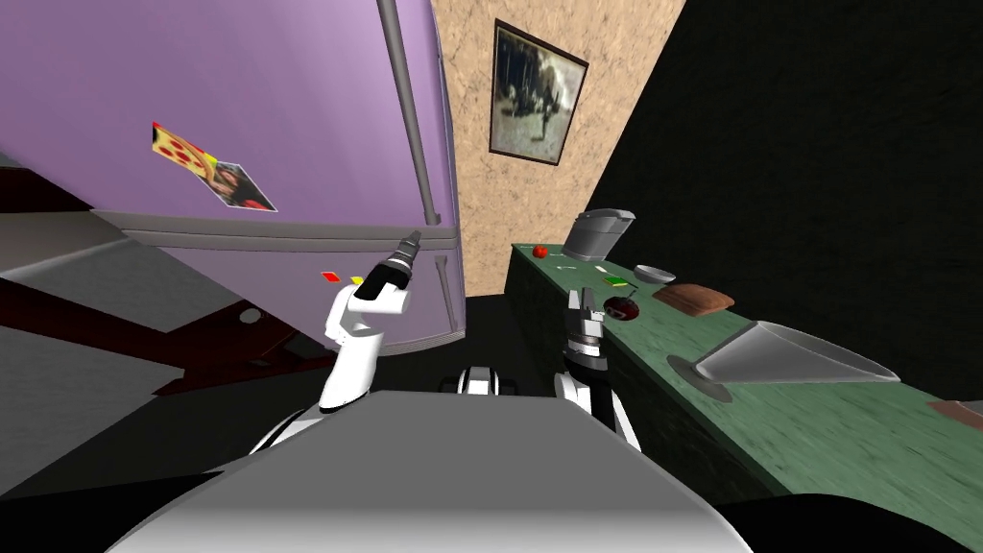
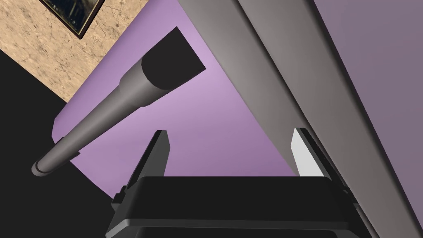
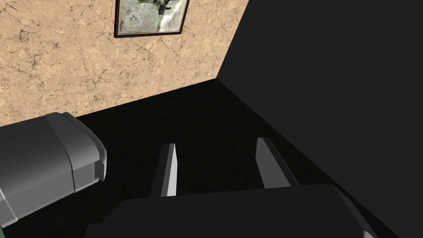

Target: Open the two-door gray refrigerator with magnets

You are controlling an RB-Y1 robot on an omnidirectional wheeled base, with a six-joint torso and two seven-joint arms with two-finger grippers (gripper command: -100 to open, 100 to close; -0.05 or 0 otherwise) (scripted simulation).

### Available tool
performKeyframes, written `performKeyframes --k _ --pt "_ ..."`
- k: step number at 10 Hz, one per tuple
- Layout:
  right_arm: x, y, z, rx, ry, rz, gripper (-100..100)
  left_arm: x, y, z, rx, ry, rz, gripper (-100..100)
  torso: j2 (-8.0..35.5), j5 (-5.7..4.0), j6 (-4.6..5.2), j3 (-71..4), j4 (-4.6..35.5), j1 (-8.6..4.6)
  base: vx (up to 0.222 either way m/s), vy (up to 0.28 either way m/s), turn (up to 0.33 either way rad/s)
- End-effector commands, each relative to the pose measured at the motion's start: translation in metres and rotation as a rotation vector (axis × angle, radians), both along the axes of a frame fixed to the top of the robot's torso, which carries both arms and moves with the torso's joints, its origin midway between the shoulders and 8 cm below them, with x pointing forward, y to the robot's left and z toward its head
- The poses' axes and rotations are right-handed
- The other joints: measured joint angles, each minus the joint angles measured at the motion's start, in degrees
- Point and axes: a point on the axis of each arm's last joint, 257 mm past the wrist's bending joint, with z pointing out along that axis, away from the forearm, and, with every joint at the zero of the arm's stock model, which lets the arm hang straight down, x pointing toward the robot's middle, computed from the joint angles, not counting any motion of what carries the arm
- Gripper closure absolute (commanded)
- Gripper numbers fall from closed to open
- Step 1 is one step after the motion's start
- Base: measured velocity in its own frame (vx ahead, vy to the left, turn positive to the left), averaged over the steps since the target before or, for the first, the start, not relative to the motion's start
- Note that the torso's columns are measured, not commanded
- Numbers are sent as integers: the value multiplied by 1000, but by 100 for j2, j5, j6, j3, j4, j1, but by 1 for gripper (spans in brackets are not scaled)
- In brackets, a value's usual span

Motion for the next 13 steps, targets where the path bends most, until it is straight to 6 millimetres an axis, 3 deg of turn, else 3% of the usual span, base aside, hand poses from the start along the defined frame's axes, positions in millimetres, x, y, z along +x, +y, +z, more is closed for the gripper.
performKeyframes --k 1,2,3,4,5,6,7,8,13 --pt "0 0 0 0 0 0 0 8 8 7 14 32 36 -100 0 1 -2 0 0 1 -12 5 -158" --pt "0 0 0 0 0 0 0 9 10 0 7 59 45 -100 0 0 1 0 0 1 -11 6 -80" --pt "0 0 0 0 0 0 0 12 13 10 20 58 61 -100 0 1 -3 0 0 2 -12 2 -156" --pt "0 0 0 0 0 0 0 13 15 4 13 83 68 -100 0 0 1 0 0 0 -10 6 -63" --pt "0 0 0 0 0 0 0 16 18 14 24 83 84 -100 0 1 -4 0 0 2 -11 4 -107" --pt "0 0 0 0 0 0 0 17 21 8 18 106 91 -100 -1 0 1 0 0 0 -9 4 -75" --pt "0 0 0 0 0 0 0 20 24 17 27 108 108 -100 -1 1 -2 0 -1 1 -13 4 -123" --pt "0 0 0 0 0 0 0 20 26 12 21 129 114 -100 0 0 1 0 0 1 -12 5 -79" --pt "0 0 0 0 0 0 0 26 39 27 28 182 173 -100 -6 0 -1 -5 -2 3 -12 2 -102"
